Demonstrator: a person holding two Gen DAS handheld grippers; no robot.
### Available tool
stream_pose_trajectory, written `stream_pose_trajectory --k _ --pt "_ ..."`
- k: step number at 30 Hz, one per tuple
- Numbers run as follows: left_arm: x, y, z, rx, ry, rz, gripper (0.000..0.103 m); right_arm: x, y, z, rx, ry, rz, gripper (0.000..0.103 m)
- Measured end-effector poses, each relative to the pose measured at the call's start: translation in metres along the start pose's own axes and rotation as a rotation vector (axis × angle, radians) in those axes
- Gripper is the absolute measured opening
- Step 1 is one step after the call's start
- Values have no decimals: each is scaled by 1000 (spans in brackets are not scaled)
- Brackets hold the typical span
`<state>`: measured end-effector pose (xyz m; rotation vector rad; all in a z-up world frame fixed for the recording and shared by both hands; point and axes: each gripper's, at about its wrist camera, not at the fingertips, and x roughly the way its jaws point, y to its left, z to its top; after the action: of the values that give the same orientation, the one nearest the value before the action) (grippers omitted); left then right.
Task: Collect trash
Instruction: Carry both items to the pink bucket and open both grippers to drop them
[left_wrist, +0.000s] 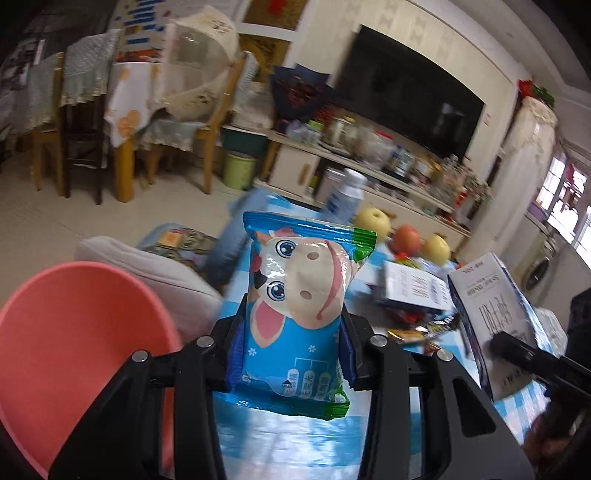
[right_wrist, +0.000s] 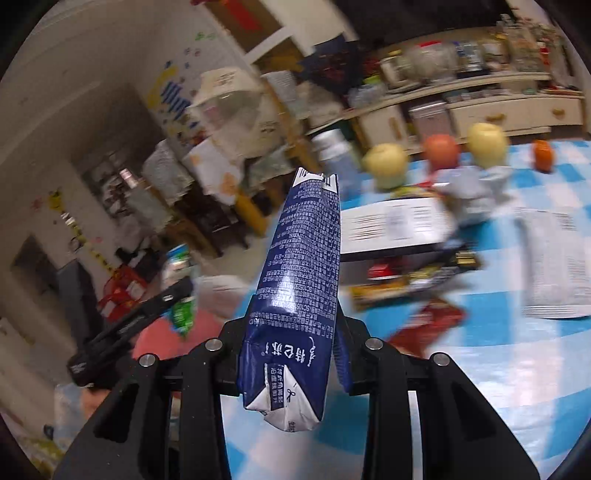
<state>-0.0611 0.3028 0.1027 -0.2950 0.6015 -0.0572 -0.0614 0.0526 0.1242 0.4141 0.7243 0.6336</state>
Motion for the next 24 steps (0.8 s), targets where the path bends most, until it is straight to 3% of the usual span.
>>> stream_pose_trajectory --k 6,12,14,15,19,24 --pt "-22 66 13 -150 -57 152 43 67 88 3 -53 92 163 37" --pt "-36 126 13 -298 -63 278 43 128 147 -3 -80 165 211 38" --pt "-36 144 13 -349 -54 321 48 147 158 -8 -85 189 202 39" --pt "-38 150 12 -364 -64 337 55 156 162 -12 -88 205 185 42" --pt "-47 163 15 -382 -112 398 78 165 173 -28 -92 214 119 69" --pt "-60 159 14 -352 -203 415 87 146 158 -39 -106 164 9 83"
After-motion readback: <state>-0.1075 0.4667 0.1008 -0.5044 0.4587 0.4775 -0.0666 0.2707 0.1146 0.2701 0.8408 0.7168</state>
